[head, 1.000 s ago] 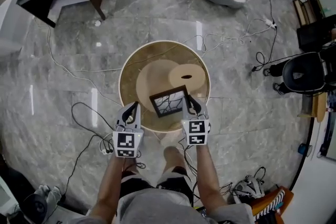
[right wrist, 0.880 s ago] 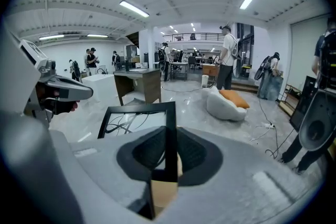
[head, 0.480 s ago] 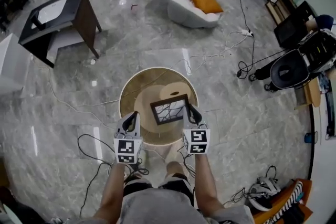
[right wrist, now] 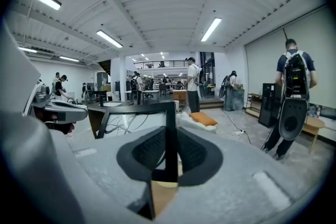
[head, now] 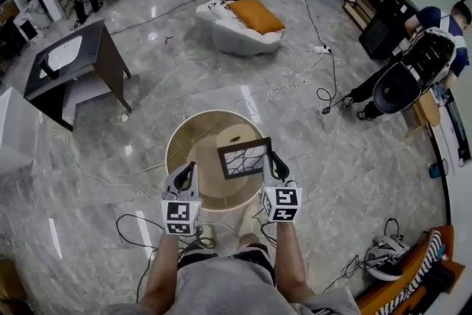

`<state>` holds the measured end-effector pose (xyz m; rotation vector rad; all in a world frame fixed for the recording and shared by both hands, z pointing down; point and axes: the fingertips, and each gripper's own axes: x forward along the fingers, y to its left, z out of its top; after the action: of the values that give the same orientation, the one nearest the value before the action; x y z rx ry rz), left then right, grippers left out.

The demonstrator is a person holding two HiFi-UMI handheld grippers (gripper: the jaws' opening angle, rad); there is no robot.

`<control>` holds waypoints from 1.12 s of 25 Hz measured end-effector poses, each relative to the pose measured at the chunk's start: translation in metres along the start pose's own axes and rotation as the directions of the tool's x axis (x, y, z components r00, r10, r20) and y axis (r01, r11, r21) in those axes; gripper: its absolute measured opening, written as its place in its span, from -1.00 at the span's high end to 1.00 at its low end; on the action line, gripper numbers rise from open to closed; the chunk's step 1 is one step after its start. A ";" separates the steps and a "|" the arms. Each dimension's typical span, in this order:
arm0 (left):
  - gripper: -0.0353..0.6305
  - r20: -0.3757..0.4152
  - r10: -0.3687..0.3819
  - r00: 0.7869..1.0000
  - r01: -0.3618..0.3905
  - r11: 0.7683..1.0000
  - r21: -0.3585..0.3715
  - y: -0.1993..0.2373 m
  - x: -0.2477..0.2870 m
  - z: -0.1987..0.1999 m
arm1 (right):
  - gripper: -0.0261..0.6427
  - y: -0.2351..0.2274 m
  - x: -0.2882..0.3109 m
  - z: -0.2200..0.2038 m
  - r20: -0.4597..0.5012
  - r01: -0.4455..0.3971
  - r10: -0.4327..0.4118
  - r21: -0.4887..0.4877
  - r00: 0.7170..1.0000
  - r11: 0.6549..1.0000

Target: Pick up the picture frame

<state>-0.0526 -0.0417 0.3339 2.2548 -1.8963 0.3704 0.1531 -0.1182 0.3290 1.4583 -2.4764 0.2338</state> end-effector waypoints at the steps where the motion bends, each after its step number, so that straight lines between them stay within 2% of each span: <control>1: 0.84 0.004 -0.012 1.000 0.012 1.000 -0.003 -0.004 -0.004 0.003 | 0.74 -0.002 -0.009 0.002 0.005 0.013 -0.013 0.009 1.000 1.000; 9: 0.84 0.030 -0.110 0.994 0.109 0.994 0.031 -0.027 -0.025 0.024 | 0.74 -0.013 -0.071 0.012 0.045 0.119 -0.120 0.038 0.992 0.992; 19: 0.84 0.054 -0.231 0.972 0.225 0.970 0.097 -0.074 -0.052 0.025 | 0.73 -0.019 -0.152 -0.015 0.070 0.238 -0.247 0.115 0.967 0.964; 28: 0.84 0.058 -0.257 0.965 0.249 0.962 0.112 -0.082 -0.056 0.023 | 0.73 -0.018 -0.165 -0.015 0.080 0.262 -0.273 0.129 0.959 0.956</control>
<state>0.0208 0.0184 0.2976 2.5729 -1.6240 0.3604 0.2474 0.0151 0.2938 1.8753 -2.3352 0.2634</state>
